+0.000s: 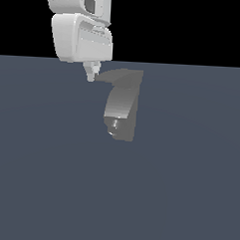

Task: Turn on the faucet by rotating a designated handle.

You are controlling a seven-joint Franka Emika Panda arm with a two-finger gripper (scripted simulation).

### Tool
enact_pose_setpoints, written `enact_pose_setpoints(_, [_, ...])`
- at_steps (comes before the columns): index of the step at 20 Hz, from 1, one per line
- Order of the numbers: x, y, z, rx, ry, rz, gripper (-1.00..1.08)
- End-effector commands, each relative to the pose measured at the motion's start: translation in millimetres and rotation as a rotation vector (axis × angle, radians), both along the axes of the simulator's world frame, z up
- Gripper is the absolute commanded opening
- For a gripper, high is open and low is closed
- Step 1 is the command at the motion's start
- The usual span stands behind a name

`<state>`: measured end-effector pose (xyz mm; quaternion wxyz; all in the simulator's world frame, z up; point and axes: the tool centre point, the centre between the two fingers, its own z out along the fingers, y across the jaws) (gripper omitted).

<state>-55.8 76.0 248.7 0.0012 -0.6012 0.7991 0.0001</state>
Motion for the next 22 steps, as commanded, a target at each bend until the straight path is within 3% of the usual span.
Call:
enact_pose_setpoints(1, [-3.1,-11.8,0.0,-0.001,0.001,-0.006,-1.0])
enact_pose_setpoints(20, [-35.5,-103.1,0.4,-0.002,0.002,-0.01,-1.0])
enact_pose_setpoints(22, [-32.4,-87.1,0.0,-0.001,0.001,0.013,-1.0])
